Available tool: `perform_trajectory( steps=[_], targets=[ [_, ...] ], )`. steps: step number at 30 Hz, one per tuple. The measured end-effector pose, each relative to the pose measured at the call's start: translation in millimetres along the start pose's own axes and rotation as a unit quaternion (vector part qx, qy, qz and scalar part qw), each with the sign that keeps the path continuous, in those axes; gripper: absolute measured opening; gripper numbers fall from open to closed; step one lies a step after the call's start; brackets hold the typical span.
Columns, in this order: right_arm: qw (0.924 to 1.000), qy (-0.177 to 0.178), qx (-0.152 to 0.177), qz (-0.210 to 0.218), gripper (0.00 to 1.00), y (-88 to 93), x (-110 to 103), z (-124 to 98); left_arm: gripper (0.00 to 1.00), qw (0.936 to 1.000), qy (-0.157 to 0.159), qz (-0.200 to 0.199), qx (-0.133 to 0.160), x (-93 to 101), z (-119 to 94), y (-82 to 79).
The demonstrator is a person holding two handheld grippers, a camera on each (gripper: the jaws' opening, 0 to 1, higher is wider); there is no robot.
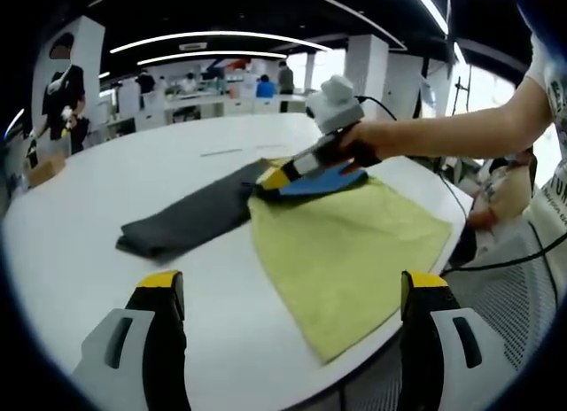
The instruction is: Fold the garment on the visible template until the final outline fits inside the template.
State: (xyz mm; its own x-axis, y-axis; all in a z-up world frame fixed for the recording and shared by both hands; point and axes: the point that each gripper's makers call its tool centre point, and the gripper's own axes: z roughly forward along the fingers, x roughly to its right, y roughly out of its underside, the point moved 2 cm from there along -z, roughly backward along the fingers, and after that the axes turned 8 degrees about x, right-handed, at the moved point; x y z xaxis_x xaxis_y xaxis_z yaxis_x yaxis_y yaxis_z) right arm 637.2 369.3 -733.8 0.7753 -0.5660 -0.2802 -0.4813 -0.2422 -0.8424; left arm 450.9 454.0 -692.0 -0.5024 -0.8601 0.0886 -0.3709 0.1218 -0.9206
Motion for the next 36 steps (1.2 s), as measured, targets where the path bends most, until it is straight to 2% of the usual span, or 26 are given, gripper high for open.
perform_trajectory(
  steps=[3,8,10,18,26,30,34,36],
  targets=[
    [1.0000,-0.002,0.003,0.007,0.01,-0.6,-2,-3,0.99,1.0000,0.000,0.002,0.001,0.2,0,-1.5],
    [0.9999,0.005,-0.001,-0.016,0.23,0.6,3,-11,0.99,1.0000,-0.001,0.004,0.002,-1.4,1,-3.2],
    [0.9998,0.007,0.000,-0.021,0.28,-0.1,6,-16,0.99,1.0000,-0.001,0.003,0.001,-3.4,2,-3.7],
    [0.9985,0.028,-0.002,-0.046,0.58,5.1,24,-37,0.99,1.0000,0.005,0.008,-0.001,-5.4,11,-8.5],
    [0.9960,0.054,-0.001,-0.070,0.81,12.7,38,-64,0.99,0.9998,0.012,0.013,-0.002,-6.8,23,-13.5],
    [0.9944,0.071,-0.004,-0.079,0.87,19.2,48,-78,0.99,0.9998,0.015,0.012,-0.002,-7.6,31,-15.7],
    [0.9932,0.086,0.007,-0.078,0.94,21.6,55,-95,0.99,0.9997,0.019,0.017,-0.003,-6.8,38,-18.3],
    [0.9929,0.090,0.004,-0.078,0.94,25.2,60,-102,0.99,0.9996,0.021,0.018,0.000,-7.5,41,-20.2]
  ],
)
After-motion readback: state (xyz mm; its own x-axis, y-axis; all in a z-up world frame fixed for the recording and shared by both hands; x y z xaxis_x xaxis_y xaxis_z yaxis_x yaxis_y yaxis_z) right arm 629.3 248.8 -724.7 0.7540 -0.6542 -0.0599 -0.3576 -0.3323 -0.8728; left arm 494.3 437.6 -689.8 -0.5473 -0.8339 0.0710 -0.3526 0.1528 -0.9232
